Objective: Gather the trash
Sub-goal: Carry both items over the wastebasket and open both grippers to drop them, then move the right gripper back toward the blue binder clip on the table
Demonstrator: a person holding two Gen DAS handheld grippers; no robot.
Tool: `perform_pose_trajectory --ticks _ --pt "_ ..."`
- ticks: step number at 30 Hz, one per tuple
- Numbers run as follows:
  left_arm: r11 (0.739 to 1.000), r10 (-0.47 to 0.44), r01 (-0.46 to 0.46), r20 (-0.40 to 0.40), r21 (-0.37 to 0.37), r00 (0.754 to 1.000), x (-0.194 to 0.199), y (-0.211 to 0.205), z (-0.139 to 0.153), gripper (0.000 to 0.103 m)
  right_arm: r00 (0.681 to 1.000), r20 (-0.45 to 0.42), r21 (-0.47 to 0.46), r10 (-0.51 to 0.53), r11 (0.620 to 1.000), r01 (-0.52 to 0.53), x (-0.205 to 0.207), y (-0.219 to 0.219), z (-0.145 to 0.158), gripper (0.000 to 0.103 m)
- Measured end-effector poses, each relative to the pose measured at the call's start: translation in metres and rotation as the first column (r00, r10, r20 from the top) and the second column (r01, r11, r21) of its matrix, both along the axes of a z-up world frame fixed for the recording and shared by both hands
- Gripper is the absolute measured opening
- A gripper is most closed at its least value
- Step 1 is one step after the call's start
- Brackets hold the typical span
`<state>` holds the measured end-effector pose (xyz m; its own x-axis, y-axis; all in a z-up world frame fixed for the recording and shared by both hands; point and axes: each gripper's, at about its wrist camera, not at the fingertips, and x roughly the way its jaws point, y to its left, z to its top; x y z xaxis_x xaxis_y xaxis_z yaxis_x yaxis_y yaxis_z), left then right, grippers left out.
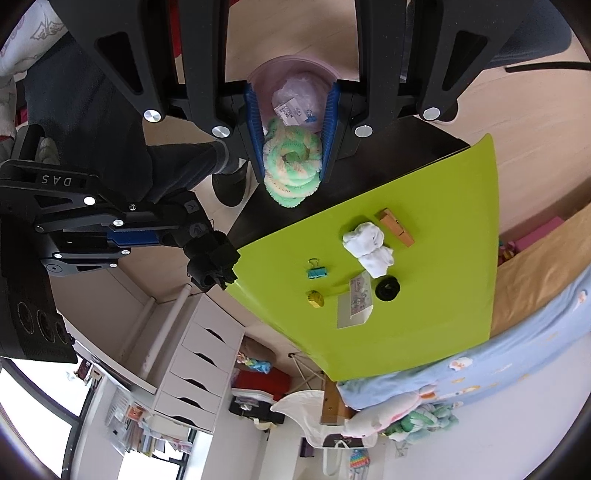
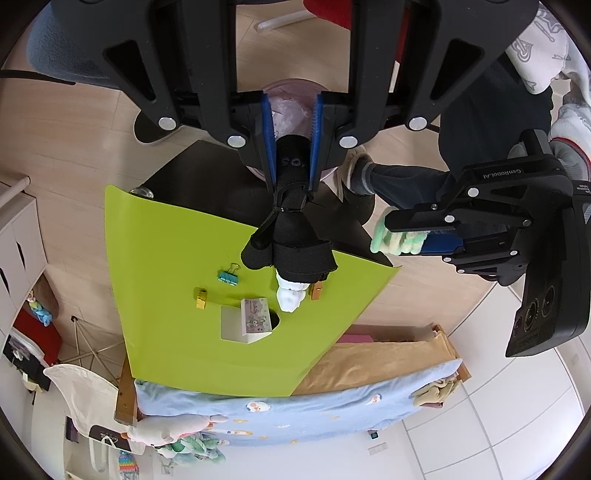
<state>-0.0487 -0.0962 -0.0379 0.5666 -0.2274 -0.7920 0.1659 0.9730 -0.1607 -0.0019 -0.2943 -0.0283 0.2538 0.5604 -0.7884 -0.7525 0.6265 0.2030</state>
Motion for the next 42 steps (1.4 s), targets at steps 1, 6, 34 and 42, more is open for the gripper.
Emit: perform_pose_trajectory --ticks 1,6,34,42 --pt "1.0 -0.003 0.003 0.001 -0.005 1.0 0.0 0.0 0.0 0.032 1.0 -0.001 0.001 0.0 1.0 0.0 0.0 -0.001 0.0 0.016" --pt "1.0 0.006 -0.007 -0.01 -0.012 1.0 0.003 0.001 -0.004 0.065 1.0 -0.005 0.001 0.003 1.0 -0.003 -0.001 -0.001 -0.001 0.016" --pt "0.992 0.126 -0.125 0.029 -0.025 0.992 -0.011 0.037 0.012 0.095 0.998 -0.01 0.035 0.062 0.997 -0.062 -0.004 0.019 0.0 0.085" --pt "0.993 0.119 -0.119 0.02 -0.026 0.993 -0.009 0.036 0.011 0.095 1.0 -0.009 0.033 0.007 0.999 -0.007 0.002 0.011 0.002 0.1"
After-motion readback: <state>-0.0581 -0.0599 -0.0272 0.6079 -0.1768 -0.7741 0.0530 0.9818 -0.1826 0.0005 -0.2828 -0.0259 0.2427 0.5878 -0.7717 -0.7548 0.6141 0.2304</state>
